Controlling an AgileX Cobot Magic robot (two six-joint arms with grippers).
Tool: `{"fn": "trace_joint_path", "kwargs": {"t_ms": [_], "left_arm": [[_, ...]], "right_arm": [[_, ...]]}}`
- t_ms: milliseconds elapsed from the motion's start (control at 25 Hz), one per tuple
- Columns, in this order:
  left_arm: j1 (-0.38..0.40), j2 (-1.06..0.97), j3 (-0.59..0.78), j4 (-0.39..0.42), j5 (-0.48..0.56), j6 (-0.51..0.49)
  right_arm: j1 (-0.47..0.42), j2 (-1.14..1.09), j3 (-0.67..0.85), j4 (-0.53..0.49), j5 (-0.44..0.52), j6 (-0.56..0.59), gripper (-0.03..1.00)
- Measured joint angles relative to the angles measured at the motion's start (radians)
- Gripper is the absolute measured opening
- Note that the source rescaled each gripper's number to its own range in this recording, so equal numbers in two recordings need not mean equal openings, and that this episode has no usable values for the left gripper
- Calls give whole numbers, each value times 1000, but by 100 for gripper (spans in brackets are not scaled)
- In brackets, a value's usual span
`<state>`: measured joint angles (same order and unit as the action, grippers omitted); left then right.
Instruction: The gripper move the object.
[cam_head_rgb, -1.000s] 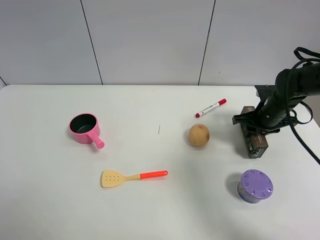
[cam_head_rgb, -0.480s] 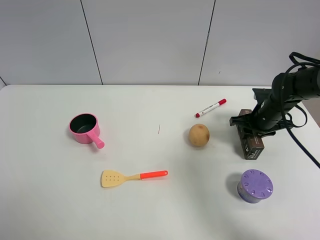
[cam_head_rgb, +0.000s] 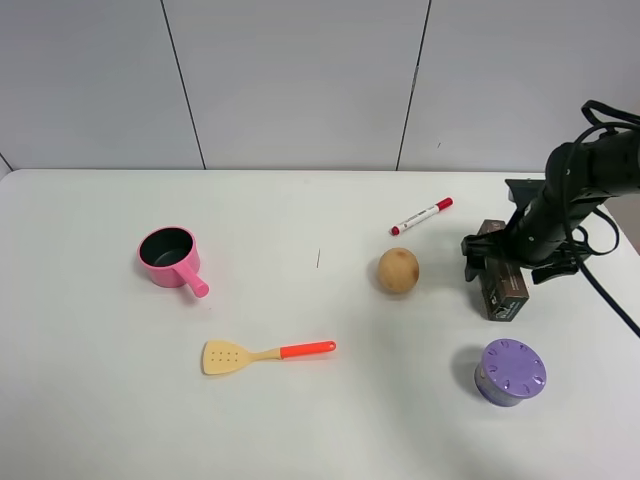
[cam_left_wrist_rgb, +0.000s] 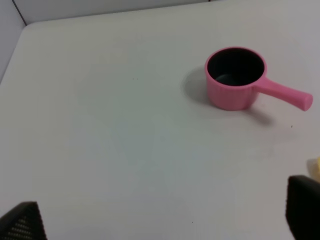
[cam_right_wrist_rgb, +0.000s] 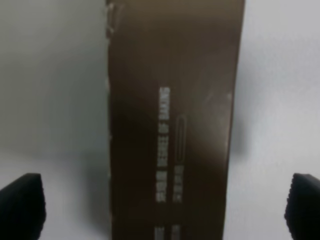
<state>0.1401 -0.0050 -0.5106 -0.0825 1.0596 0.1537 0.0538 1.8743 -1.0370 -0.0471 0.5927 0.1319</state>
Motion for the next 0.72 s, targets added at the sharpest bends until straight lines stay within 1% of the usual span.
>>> {"fn": "trace_joint_path", "kwargs": {"t_ms": [80, 200, 360, 560, 720], "left_arm": [[0, 0, 0, 0, 0, 0], [0, 0, 0, 0, 0, 0], [0, 0, 0, 0, 0, 0], [0, 0, 0, 0, 0, 0], [0, 0, 0, 0, 0, 0]], "right_arm": [[0, -1, 0, 0, 8, 0, 98], [0, -6, 0, 0, 21, 0, 99], [0, -61, 0, 14, 88, -19, 100], [0, -240, 0, 22, 174, -68, 100], [0, -408, 0, 22, 266, -105, 100]]}}
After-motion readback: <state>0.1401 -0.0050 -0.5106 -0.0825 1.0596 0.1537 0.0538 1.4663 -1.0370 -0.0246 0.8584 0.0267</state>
